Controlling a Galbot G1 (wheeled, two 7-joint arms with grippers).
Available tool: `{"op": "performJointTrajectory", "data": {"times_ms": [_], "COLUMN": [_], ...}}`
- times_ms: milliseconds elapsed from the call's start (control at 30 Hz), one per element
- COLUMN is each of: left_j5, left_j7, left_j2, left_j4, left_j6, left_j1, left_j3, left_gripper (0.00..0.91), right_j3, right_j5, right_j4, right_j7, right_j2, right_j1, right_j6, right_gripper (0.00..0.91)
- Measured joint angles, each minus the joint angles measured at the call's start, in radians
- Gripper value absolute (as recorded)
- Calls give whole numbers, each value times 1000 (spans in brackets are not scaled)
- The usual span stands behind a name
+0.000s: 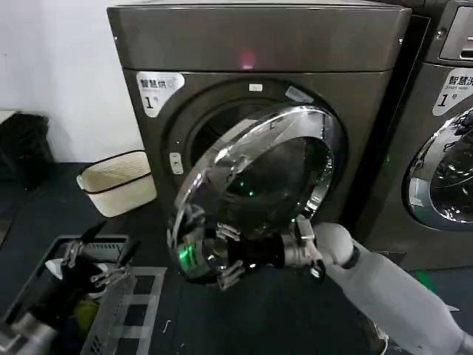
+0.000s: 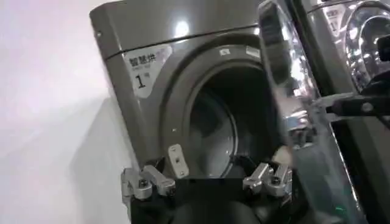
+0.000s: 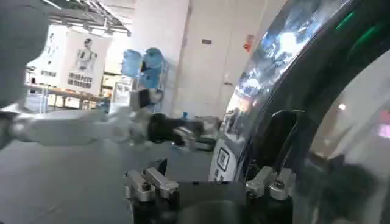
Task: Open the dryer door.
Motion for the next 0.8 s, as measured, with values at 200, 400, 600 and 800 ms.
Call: {"op": "performJointTrajectory", "data": {"times_ms": [200,400,600,800], "left_j5": [-23,-36,-28,-5], "left_j7": [32,53,82,103], "left_j2": [43,85,121,142], "left_j4": [39,69,78,94], "left_j6": [0,-1,-1,-6], "left_j1": [-68,-120,-160,-203], "left_j3": [49,87,132,201], "left_gripper": [907,907,907,907], "right_j3": [63,145,263,426], "right_j5": [14,21,30,44], "right_j4": [38,79,120,156], "right_j7": [-59,-85,-71,-68], "right_j2": [-35,-71,-103,-123], "right_j1": [-66,-155,-264,-403], "right_j6": [5,10,13,15], "right_gripper": [907,907,907,907]}}
